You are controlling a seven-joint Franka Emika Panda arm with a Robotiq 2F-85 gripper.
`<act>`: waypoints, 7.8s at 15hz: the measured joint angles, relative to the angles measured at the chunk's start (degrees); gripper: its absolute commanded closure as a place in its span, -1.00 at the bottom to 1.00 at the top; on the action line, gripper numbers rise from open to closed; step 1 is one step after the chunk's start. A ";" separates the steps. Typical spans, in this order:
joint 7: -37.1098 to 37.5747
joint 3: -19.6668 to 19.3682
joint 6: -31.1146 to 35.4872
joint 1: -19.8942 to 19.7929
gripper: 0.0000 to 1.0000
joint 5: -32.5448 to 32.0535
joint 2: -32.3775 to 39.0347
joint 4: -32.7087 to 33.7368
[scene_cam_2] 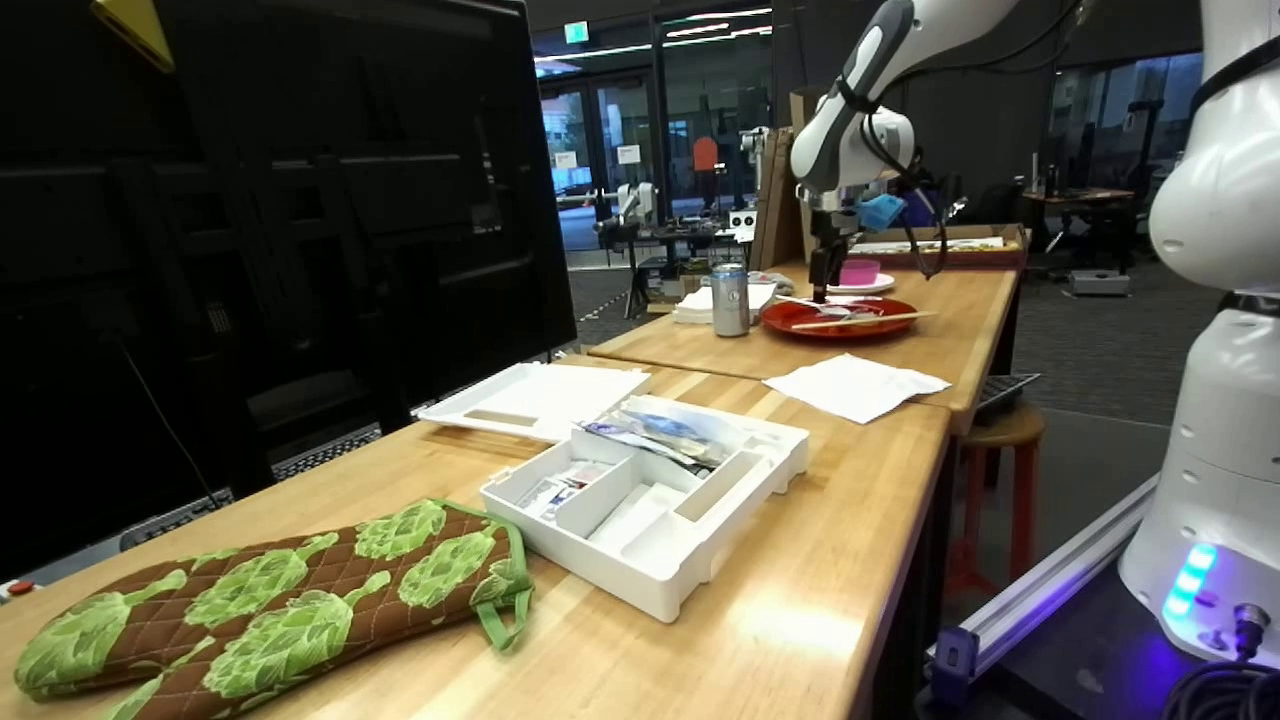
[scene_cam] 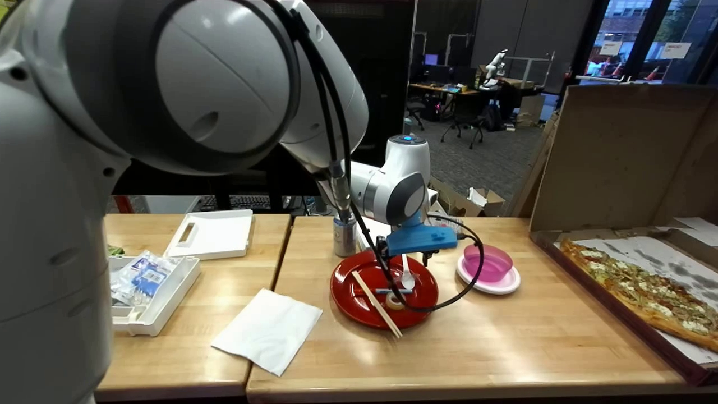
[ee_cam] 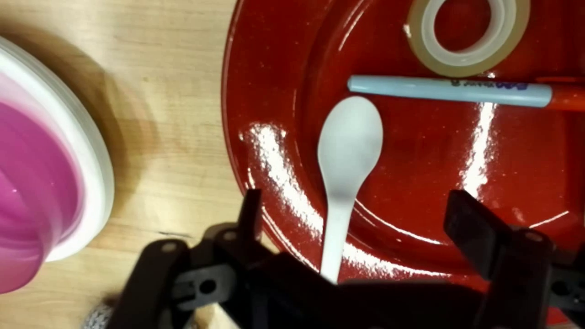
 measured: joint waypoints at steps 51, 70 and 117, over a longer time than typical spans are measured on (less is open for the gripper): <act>5.94 -0.14 -4.97 2.48 -0.31 -4.20 2.00 2.20; 6.40 -0.14 -7.14 2.25 -0.13 -4.20 3.47 4.72; 56.70 -11.78 11.62 3.06 0.97 -3.25 3.32 12.23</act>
